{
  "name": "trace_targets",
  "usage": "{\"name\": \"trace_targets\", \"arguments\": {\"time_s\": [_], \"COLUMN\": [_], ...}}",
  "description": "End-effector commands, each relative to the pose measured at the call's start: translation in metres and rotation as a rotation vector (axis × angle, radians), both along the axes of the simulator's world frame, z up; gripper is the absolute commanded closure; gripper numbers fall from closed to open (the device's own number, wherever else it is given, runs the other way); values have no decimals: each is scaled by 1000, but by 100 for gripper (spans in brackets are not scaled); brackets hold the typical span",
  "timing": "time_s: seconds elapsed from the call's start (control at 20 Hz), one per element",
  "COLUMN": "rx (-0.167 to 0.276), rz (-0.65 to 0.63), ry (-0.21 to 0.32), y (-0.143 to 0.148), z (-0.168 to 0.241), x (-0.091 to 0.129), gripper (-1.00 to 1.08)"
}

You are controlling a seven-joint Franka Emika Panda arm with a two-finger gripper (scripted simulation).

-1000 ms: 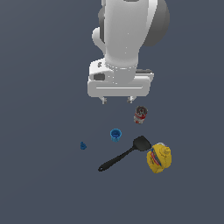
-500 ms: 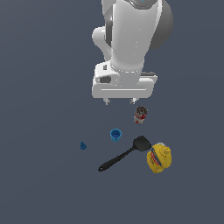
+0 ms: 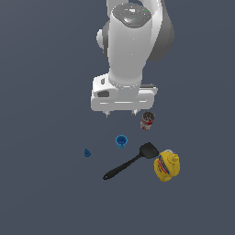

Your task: Pick up a designated object from a clutter of objects.

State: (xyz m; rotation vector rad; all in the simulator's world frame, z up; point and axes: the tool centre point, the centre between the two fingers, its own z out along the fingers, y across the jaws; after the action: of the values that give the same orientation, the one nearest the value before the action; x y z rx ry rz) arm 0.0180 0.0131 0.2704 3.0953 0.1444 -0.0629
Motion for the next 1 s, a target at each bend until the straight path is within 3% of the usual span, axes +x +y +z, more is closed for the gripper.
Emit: {"name": "trace_targets", "arguments": {"time_s": [0.0, 0.55, 0.95], "rx": [7, 41, 47], "rz": [11, 87, 131], "ry": [-1, -17, -30], "y": [-10, -90, -144], "z": [-11, -96, -152], "x": [7, 42, 49], "gripper": [-92, -92, -92]}}
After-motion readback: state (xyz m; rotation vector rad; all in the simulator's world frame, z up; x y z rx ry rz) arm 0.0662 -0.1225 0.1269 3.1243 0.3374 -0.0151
